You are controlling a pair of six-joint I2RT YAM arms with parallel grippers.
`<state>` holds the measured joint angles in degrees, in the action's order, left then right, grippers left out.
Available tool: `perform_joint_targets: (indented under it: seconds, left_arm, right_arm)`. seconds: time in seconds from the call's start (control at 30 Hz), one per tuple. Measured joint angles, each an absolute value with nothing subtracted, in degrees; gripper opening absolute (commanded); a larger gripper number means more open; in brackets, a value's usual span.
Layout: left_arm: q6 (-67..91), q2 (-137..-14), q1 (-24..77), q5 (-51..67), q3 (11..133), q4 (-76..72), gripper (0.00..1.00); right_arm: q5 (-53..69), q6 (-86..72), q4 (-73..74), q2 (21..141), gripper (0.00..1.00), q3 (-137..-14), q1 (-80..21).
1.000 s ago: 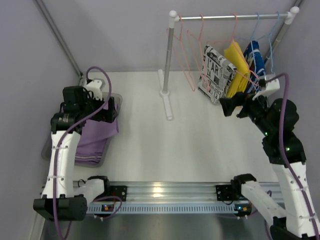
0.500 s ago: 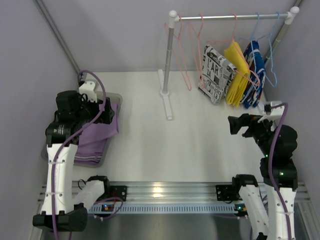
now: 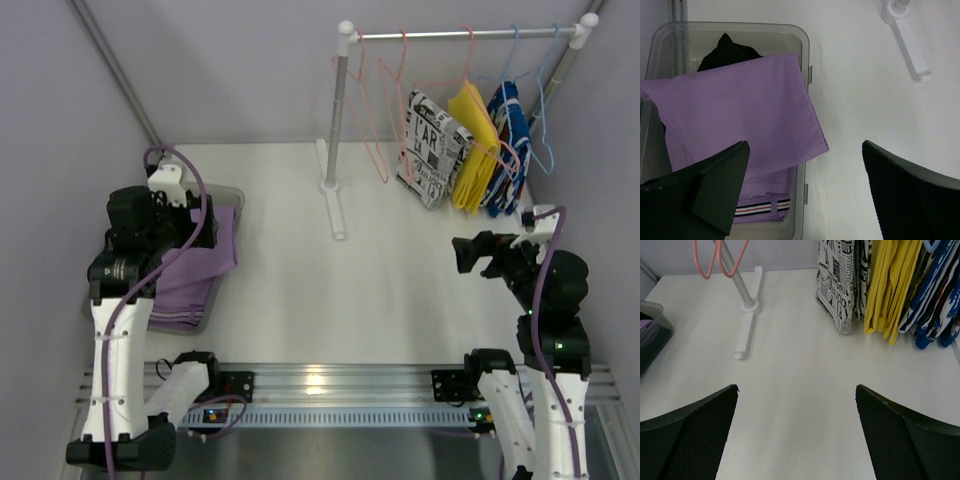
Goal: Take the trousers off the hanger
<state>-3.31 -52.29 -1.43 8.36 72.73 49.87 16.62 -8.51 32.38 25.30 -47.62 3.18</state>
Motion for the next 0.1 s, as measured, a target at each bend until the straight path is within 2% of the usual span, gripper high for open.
perform_joint_targets:
  seconds: [0.1]
  left_arm:
    - [-3.1,-51.9,-1.6,7.8,72.6,49.6,0.99]
  right_arm:
    - [16.7,-8.5,32.4,25.3,1.00,-47.6,3.2]
